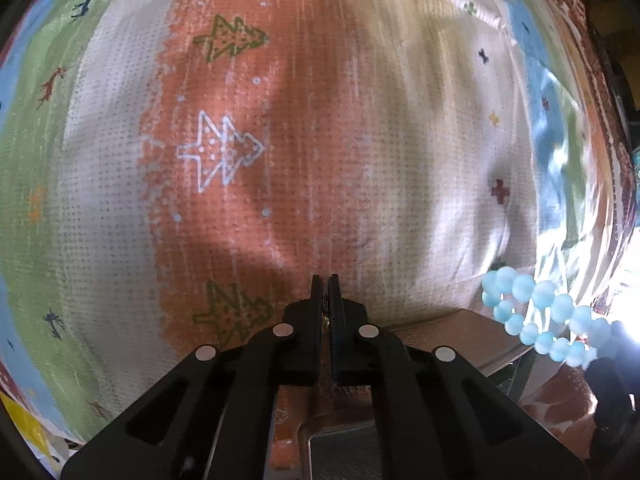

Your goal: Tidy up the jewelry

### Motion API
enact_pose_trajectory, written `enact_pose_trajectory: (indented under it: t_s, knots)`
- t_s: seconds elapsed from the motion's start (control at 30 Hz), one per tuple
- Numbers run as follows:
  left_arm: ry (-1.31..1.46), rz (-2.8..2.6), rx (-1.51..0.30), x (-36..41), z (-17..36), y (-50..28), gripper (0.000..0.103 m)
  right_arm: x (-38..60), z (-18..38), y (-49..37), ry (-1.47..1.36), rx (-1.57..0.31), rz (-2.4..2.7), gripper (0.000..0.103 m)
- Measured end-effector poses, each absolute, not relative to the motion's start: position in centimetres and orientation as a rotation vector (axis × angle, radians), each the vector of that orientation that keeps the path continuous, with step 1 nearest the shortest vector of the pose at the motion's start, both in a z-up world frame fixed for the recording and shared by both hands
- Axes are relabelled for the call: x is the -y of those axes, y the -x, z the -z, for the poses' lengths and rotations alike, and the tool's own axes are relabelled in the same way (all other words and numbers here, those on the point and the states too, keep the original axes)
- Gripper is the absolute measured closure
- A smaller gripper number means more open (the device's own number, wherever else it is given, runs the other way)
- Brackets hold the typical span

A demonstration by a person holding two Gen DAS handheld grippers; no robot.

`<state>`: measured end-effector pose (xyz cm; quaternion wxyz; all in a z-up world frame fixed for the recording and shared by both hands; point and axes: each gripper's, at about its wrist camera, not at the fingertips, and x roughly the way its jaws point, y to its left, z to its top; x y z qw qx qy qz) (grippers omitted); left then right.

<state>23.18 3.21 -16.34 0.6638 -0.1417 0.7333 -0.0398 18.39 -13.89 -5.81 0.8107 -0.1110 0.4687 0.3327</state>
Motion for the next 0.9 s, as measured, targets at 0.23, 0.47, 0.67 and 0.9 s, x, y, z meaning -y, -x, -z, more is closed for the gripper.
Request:
enact_pose_trajectory:
  t_s: [0.23, 0.47, 0.67, 0.9]
  knots:
    - [0.342, 0.088, -1.618, -4.2, 15.3, -23.2, 0.101, 13.9, 5.8, -18.4, 0.238, -1.000, -0.712, 0.091]
    - [0.358, 0.092, -1.586, -4.3, 13.7, -23.7, 0.101, 13.9, 5.8, -18.4, 0.239, -1.003, -0.709, 0.091]
    - [0.362, 0.087, -1.549, -4.0, 12.7, -23.7, 0.101, 13.7, 6.1, -18.5, 0.245, -1.009, -0.707, 0.091]
    - [0.388, 0.102, -1.444, -3.7, 9.8, -23.0, 0.101, 13.5, 5.9, -18.3, 0.249, -1.001, -0.706, 0.091]
